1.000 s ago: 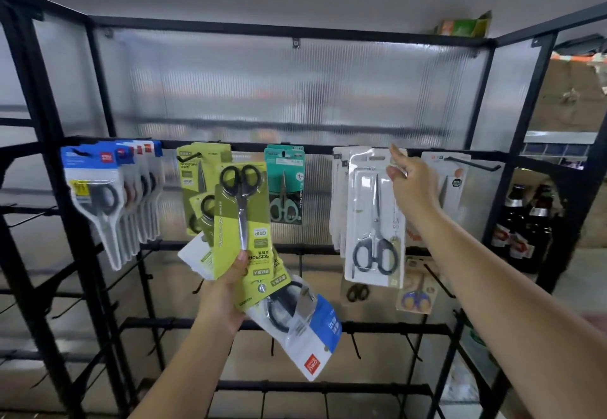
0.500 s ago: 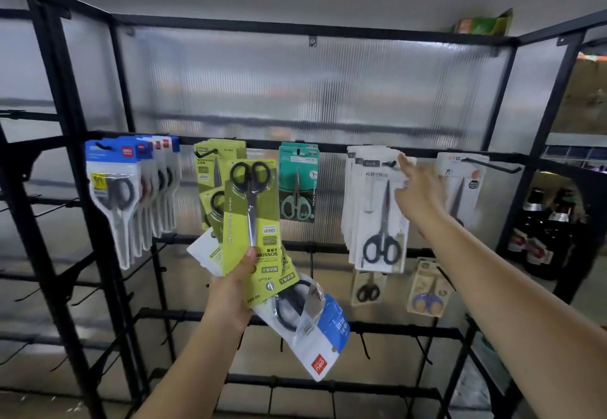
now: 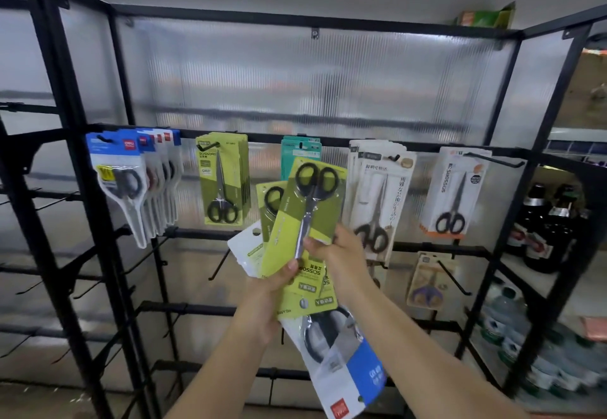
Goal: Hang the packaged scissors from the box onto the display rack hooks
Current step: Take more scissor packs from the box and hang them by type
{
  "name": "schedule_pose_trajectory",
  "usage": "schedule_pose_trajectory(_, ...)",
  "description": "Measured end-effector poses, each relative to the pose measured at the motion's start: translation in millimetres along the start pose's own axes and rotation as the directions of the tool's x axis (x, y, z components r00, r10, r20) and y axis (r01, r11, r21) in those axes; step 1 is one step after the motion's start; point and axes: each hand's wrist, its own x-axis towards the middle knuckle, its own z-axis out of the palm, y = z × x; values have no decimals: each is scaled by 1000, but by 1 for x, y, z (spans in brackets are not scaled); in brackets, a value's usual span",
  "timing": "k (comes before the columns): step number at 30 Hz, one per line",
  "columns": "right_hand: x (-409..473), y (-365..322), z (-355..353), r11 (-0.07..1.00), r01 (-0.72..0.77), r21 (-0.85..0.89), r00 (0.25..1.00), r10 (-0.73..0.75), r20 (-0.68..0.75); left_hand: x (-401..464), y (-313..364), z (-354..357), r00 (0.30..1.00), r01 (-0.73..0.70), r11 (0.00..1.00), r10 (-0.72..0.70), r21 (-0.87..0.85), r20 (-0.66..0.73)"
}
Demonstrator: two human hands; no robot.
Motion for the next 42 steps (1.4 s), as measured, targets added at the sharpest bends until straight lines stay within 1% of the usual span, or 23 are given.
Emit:
schedule_pose_trajectory(2, 2, 9, -2, 987, -54, 151, 991, 72, -115, -2, -3, 1, 1000, -22, 1000, 22, -17, 7)
schedule_pose_trajectory(4, 3, 13, -5, 969, -67, 236, 971, 118, -206, -5, -5, 2, 999, -33, 999, 33, -11, 10)
schedule_pose_trajectory(6, 5, 17, -7, 953, -71, 293, 962, 144, -233, -8, -7, 3, 1000, -18, 1000, 18, 0, 12)
schedule_pose_trajectory(9, 4, 18, -8, 932, -107, 345, 956, 191, -221, -10, -9, 1, 999, -4, 1000, 4, -5, -36)
schedule_pose_trajectory(10, 4, 18, -9, 936, -111, 335, 956, 192, -220, -11, -9, 0, 998, -17, 1000, 16, -13, -56)
schedule_pose_trajectory(13, 1, 18, -14, 970, -116, 215, 963, 163, -215, -13, -8, -2, 991, -87, 995, 80, -58, -108)
schedule_pose_trajectory(15, -4, 22, -16, 980, -126, 156, 970, 154, -187, -16, -8, -4, 984, -127, 990, 118, -58, -136)
schedule_pose_trajectory(17, -11, 30, -14, 985, -155, 82, 979, 164, -119, -21, -11, -6, 978, -132, 991, 125, -30, -170)
schedule_pose_trajectory(19, -19, 36, -8, 976, -212, 54, 977, 213, -22, -27, -16, -8, 972, -117, 993, 117, 13, -202)
schedule_pose_trajectory(22, -20, 40, -9, 971, -216, 99, 976, 211, 59, -37, -16, -14, 964, -100, 990, 121, 96, -239)
schedule_pose_trajectory(25, -5, 29, -29, 930, -199, 310, 980, 186, 71, -48, -3, -31, 957, -74, 979, 123, 188, -263)
schedule_pose_trajectory(26, 3, 25, -37, 920, -184, 347, 983, 168, 77, -52, 1, -37, 955, -71, 976, 125, 204, -270)
schedule_pose_trajectory(27, 9, 18, -44, 932, -173, 318, 984, 152, 92, -56, 5, -43, 950, -73, 975, 133, 211, -281)
schedule_pose_trajectory(29, 14, 6, -52, 974, -184, 129, 970, 158, 185, -61, 11, -52, 936, -99, 970, 166, 222, -310)
schedule_pose_trajectory(31, 15, 1, -51, 982, -189, -19, 945, 187, 267, -63, 18, -58, 923, -130, 967, 200, 221, -329)
schedule_pose_trajectory(33, 15, 3, -45, 979, -190, -75, 942, 203, 266, -61, 25, -64, 910, -153, 966, 220, 209, -352)
schedule_pose_trajectory(35, 12, 7, -36, 981, -169, -95, 948, 188, 256, -57, 33, -73, 893, -170, 963, 239, 208, -381)
schedule_pose_trajectory(38, 8, 14, -16, 985, -156, -70, 959, 168, 230, -48, 47, -89, 871, -178, 965, 245, 191, -426)
schedule_pose_trajectory(40, 5, 16, 0, 982, -184, -53, 962, 191, 195, -42, 58, -100, 863, -170, 969, 234, 177, -448)
schedule_pose_trajectory(42, 4, 20, 18, 971, -240, 16, 959, 235, 157, -38, 70, -110, 867, -181, 972, 231, 152, -441)
